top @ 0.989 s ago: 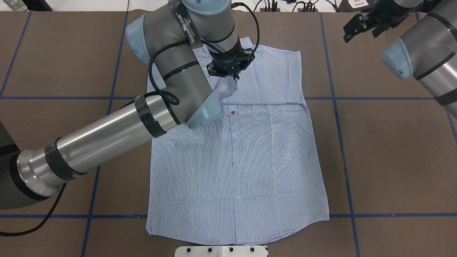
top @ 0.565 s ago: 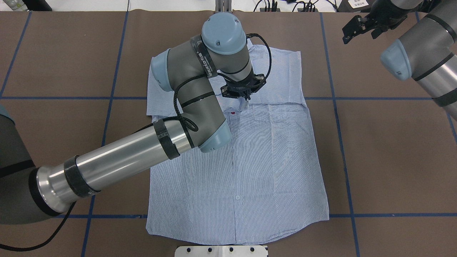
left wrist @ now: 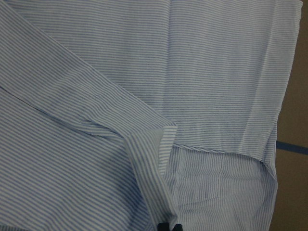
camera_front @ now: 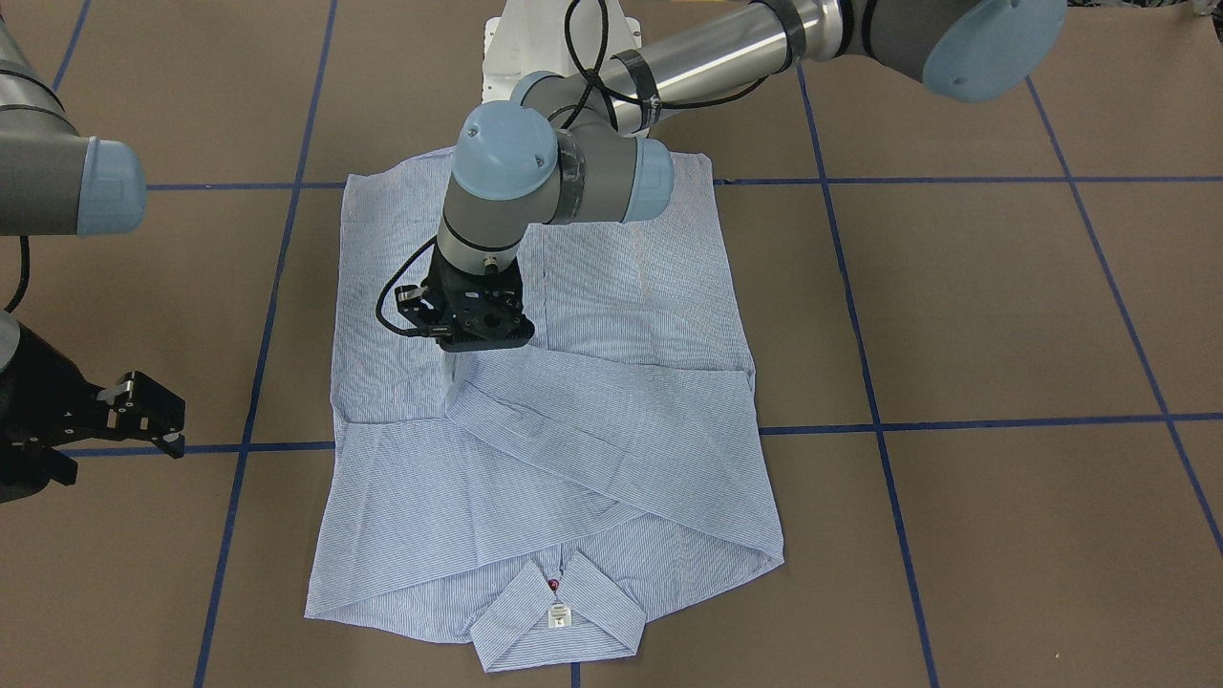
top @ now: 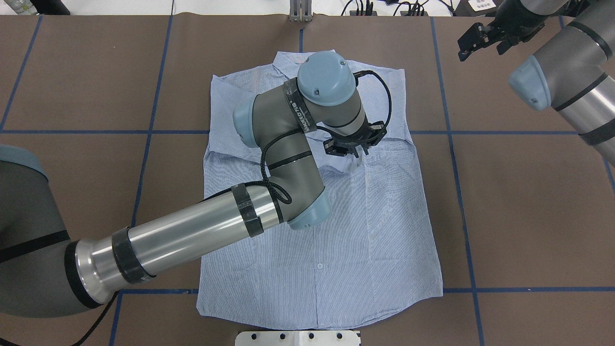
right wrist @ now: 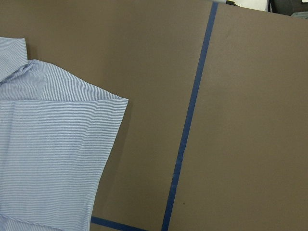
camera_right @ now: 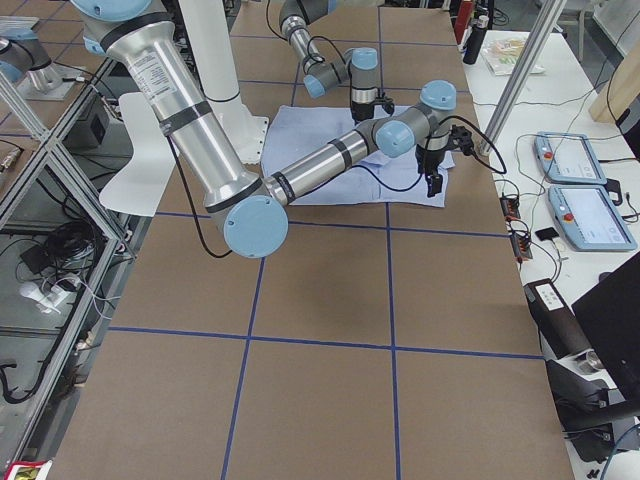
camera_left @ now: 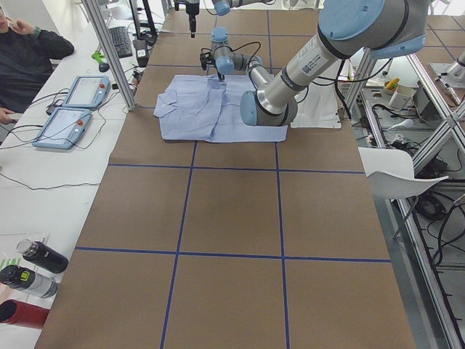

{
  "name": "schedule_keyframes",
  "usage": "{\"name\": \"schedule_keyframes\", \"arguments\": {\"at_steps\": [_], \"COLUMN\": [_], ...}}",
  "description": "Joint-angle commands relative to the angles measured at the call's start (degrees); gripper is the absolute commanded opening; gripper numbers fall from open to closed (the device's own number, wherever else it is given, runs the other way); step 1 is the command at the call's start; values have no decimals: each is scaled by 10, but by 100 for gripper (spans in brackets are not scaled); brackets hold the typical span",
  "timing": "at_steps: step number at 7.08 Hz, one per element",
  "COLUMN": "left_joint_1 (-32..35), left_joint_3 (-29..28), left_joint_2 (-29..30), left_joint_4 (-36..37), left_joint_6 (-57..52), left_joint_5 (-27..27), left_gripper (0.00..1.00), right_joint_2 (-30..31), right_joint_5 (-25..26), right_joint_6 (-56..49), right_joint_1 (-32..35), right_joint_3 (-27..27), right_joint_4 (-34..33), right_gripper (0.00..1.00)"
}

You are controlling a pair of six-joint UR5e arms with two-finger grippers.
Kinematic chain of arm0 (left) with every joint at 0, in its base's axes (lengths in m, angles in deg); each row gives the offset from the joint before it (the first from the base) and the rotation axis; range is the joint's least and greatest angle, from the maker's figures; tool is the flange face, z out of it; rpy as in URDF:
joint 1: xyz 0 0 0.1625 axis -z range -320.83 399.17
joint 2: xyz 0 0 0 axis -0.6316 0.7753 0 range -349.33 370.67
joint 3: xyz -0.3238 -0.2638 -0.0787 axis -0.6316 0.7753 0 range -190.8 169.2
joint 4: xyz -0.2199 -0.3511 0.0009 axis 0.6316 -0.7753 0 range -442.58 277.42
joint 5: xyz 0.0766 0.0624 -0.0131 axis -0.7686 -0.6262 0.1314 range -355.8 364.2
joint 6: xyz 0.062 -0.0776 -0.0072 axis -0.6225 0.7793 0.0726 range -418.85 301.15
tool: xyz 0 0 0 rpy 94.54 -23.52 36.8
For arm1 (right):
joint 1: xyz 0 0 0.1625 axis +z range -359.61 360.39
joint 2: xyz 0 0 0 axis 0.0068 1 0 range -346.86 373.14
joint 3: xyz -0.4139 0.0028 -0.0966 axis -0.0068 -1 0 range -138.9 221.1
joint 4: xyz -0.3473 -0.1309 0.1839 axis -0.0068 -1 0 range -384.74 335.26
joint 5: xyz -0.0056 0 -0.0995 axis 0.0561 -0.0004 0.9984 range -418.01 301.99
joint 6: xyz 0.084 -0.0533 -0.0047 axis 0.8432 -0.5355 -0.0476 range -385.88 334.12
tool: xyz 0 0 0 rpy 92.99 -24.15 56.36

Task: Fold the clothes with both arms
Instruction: 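Release the sleeve and move both grippers to the shirt's near side edges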

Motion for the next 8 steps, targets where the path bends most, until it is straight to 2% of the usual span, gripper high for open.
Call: {"name": "schedule_keyframes", "arguments": {"at_steps": [1,3,5,6,8], "left_joint_1": [-8,-8,-7,-5,-5], "left_joint_3": [1,7,46,108,265], "left_joint_2": [12,12,-15,-49,-163], "left_joint_4": [-2,7,40,86,152], "left_joint_6": [-1,-26,-65,-89,-138], "left_joint_5": [-7,-1,-1,-1,-3], "left_gripper": [100,100,100,100,100], "right_joint_2": [0,1,16,45,126], "right_joint_5": [1,9,75,90,105], "right_joint_6": [0,47,171,226,290], "right_joint_1": [-4,-15,-80,-111,-162], "right_joint_3": [0,7,63,116,218], "right_joint_4": [1,2,9,9,2], "right_gripper": [100,100,100,100,100]}}
